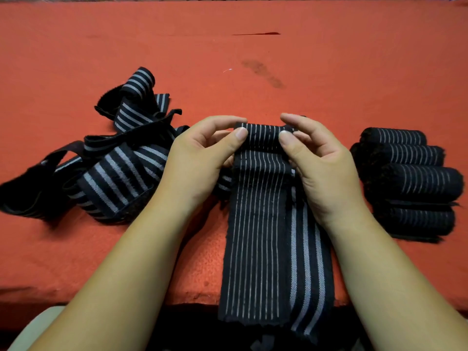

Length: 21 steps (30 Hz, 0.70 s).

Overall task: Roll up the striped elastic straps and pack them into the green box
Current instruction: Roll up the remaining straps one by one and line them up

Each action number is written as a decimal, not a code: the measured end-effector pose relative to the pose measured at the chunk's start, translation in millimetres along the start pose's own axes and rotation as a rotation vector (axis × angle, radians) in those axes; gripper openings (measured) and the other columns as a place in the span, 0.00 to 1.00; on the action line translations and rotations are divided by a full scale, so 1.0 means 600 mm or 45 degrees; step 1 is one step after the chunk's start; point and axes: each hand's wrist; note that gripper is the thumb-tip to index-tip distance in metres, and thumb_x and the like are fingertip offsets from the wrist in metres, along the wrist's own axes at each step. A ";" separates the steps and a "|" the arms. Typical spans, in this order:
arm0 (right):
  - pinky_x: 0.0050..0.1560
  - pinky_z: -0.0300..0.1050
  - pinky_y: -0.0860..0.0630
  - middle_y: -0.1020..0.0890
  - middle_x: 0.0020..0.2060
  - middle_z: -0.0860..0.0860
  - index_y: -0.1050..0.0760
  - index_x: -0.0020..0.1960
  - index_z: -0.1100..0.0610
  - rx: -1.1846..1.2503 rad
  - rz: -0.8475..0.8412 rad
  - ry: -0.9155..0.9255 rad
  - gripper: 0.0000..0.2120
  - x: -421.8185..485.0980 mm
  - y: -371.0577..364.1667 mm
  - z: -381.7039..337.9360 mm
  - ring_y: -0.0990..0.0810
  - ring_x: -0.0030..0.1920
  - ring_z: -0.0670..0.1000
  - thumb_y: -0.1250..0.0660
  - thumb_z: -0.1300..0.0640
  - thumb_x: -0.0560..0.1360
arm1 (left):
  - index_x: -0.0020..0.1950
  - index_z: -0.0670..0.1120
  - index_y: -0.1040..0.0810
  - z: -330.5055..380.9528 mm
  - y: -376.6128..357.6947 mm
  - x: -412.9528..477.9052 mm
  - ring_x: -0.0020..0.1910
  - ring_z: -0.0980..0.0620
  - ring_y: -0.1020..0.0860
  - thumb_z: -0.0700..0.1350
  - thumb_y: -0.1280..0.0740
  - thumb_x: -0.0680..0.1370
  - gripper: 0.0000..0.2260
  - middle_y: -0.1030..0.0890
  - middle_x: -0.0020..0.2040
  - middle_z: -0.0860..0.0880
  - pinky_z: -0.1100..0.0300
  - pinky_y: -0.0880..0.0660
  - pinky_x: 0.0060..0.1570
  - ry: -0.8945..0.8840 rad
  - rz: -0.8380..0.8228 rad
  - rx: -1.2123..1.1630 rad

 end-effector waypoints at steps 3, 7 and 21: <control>0.37 0.32 0.26 0.17 0.40 0.41 0.15 0.63 0.53 -0.006 0.010 -0.028 0.10 0.001 0.002 0.004 0.22 0.36 0.38 0.28 0.56 0.83 | 0.62 0.47 0.14 -0.001 0.003 0.001 0.48 0.47 0.15 0.41 0.27 0.83 0.09 0.12 0.54 0.43 0.51 0.18 0.52 0.000 -0.026 0.002; 0.49 0.40 0.20 0.11 0.52 0.47 0.14 0.62 0.51 -0.032 0.011 -0.012 0.10 0.001 0.000 -0.002 0.14 0.48 0.45 0.27 0.57 0.82 | 0.62 0.46 0.13 0.001 0.002 0.000 0.57 0.47 0.13 0.44 0.25 0.82 0.09 0.11 0.56 0.47 0.45 0.17 0.61 0.015 0.009 0.027; 0.55 0.50 0.18 0.11 0.55 0.51 0.15 0.63 0.52 -0.056 -0.008 -0.069 0.10 0.002 0.003 0.004 0.12 0.54 0.51 0.28 0.55 0.83 | 0.62 0.45 0.13 -0.005 0.005 0.003 0.59 0.46 0.13 0.42 0.23 0.80 0.11 0.11 0.56 0.46 0.43 0.18 0.66 0.040 0.044 -0.013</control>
Point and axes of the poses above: each hand's wrist, its own x-axis towards the middle knuckle, its own y-axis out of the back of the hand, z = x × y
